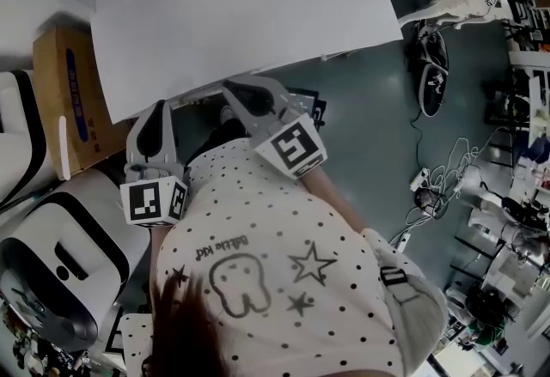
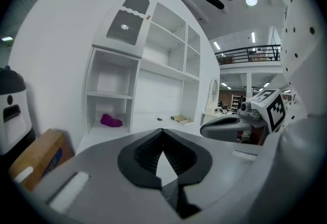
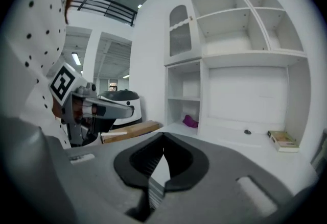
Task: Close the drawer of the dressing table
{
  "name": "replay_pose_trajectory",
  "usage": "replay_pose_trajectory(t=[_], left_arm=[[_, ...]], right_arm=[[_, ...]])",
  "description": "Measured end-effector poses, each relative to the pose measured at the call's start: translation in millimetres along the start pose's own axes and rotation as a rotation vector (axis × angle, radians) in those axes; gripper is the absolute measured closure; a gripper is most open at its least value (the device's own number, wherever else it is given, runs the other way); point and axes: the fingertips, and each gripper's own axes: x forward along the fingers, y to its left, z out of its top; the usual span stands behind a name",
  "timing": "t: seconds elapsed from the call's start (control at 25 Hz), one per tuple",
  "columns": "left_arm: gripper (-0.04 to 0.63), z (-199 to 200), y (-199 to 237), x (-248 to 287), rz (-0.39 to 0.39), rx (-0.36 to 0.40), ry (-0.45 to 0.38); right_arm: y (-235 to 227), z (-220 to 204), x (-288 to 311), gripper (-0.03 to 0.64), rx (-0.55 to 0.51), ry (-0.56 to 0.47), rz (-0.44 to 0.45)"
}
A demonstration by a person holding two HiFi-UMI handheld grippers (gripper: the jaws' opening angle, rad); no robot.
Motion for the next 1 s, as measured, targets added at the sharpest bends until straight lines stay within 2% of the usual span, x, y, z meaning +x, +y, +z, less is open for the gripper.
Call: replay_pose_trajectory(t=[0.12,0.32,0.48,0.72,1.0], left_arm=[[0.601,0.8,-8.7,1.8,-0.001,-0.021,0.006],[0.601,-2.9,-17.5,3.3,0.016,-0.055,-0.003],[0.601,-14.8,-35.7,0.5,0.015,-0.082,0.038],[0.601,-27.9,-66.4,-14.8,0.0,-0.074,0.077],[0.601,-36.1,-95.8,-33.1,0.01,-0.059,0.117]], right_arm=[[-2.4,4.1,-11.7,0.618,0.007,-0.016,-0.004],[-4.1,-2.1,-28.5,0.618,-0.032,0.024,-0.008],[-6.6,-8.7,-48.3,0.618,-0.012,0.035,-0.014],[0.2,-25.0,-73.2,0.618,0.006,0.057,-0.013],[19.3,-37.5,-88.4,0.618,-0.028,0.083,0.039]])
